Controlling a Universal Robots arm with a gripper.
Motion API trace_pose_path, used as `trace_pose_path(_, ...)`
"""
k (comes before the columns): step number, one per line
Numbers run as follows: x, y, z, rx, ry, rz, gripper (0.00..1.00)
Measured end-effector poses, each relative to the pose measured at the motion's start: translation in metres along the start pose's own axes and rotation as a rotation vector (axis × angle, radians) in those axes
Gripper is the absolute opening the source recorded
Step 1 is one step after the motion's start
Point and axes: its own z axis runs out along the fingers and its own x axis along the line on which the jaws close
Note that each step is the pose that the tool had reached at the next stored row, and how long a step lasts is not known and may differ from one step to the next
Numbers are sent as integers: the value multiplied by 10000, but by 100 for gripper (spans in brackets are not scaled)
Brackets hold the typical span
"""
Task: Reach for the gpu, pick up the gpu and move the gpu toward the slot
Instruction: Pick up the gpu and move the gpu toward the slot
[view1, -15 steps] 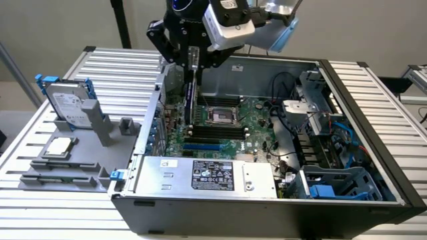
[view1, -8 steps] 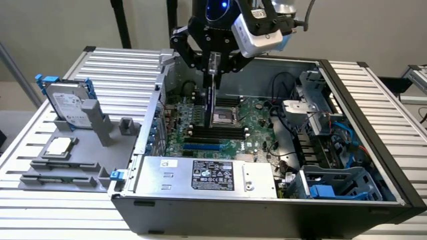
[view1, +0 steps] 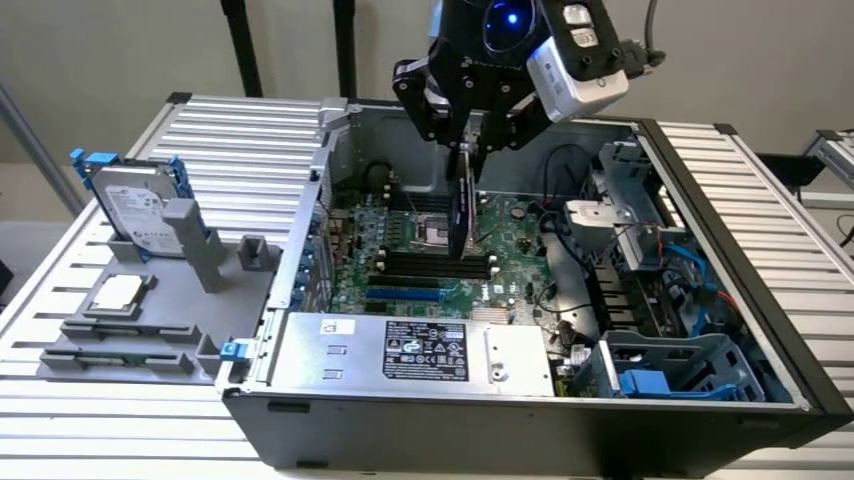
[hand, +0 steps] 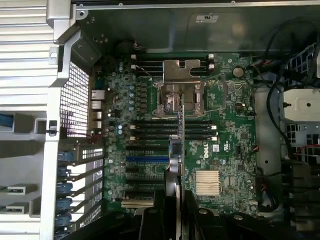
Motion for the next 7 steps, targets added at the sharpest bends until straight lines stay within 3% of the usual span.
trace_pose_path(7,-5,0,-1,-6,10,0,27)
